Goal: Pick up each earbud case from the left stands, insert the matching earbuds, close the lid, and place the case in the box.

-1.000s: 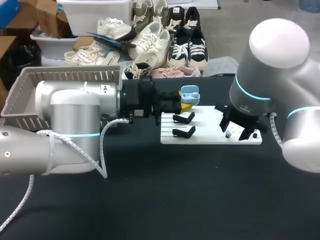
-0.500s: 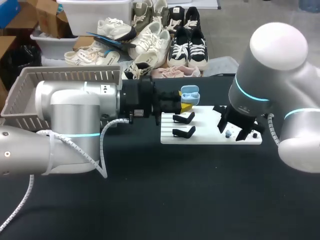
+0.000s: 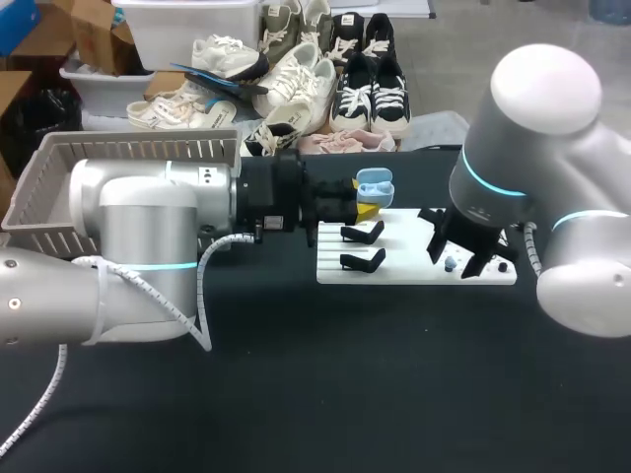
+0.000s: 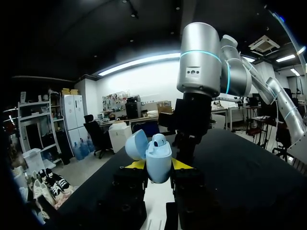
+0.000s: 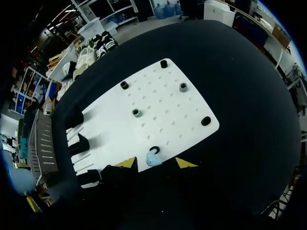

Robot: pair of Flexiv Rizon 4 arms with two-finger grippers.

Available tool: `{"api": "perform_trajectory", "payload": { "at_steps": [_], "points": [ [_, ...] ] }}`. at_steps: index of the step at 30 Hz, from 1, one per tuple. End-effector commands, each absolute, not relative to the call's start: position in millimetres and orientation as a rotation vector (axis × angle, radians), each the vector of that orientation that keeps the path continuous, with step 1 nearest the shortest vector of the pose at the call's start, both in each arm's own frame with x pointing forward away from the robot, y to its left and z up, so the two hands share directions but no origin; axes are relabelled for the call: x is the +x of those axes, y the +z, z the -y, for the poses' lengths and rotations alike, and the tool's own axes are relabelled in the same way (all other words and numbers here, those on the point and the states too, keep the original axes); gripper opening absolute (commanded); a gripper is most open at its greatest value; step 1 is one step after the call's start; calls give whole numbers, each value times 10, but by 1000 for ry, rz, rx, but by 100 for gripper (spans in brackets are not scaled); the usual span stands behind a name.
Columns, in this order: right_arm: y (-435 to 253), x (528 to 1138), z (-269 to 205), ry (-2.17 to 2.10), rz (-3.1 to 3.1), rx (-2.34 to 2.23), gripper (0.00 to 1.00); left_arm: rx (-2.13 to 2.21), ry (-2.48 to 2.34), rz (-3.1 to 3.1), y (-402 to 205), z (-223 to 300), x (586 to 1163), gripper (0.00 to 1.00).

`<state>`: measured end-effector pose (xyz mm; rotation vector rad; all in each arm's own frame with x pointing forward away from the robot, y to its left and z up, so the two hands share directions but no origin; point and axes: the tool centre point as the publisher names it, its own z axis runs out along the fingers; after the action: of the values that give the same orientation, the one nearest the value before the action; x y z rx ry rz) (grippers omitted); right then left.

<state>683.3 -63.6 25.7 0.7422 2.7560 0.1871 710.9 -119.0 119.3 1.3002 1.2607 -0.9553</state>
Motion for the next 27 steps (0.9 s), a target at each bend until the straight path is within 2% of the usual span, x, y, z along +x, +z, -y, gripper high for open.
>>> {"api": "perform_trajectory", "payload": {
  "at_steps": [1,15,21,27],
  "points": [
    [239,6865,614,176,-2760,745,45,1298,-956,-1258,1185,1190,7114,0],
    [224,6886,625,177,-2761,743,37,1298,-956,-1258,1185,1190,7114,0],
    [196,6899,626,182,-2765,744,26,1298,-956,-1258,1185,1190,7114,0],
    [180,6909,621,183,-2769,745,25,1298,-956,-1258,1185,1190,7114,0]
  ]
}}
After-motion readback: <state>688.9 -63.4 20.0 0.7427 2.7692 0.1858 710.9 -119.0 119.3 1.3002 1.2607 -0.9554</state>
